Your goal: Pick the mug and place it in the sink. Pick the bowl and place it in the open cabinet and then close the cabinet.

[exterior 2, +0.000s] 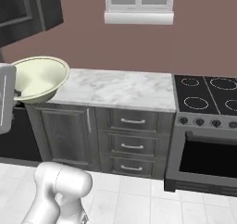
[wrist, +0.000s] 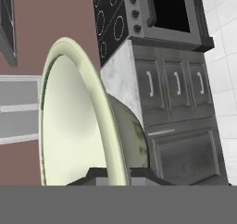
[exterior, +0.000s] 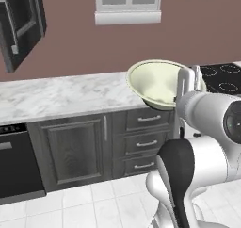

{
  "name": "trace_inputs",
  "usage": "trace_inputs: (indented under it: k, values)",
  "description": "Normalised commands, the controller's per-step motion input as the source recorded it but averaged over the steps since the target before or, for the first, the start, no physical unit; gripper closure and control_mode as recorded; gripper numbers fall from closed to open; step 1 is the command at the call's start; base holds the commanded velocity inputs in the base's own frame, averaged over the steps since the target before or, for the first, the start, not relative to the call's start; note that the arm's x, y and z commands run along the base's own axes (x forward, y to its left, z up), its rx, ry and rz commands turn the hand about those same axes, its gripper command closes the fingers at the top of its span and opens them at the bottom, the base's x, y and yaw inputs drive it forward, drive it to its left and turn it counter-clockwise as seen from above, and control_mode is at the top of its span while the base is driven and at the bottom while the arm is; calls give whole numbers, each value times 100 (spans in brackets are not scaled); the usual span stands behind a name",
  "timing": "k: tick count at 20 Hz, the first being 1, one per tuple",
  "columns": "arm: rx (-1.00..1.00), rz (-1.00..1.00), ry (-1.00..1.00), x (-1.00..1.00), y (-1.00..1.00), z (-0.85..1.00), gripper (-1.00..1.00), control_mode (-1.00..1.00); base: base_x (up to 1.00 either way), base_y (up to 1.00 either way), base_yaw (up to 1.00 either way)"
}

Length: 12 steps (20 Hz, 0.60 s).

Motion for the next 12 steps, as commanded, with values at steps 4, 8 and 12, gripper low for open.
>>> trace_inputs:
  k: [4, 8, 12]
  values:
    - [0, 0, 0, 0, 0, 0, 100, 100, -11, 94, 4]
    - [0, 0, 0, 0, 0, 0, 100, 100, -18, 100, 0]
    - [0, 0, 0, 0, 0, 0, 100, 100, -1, 100, 0]
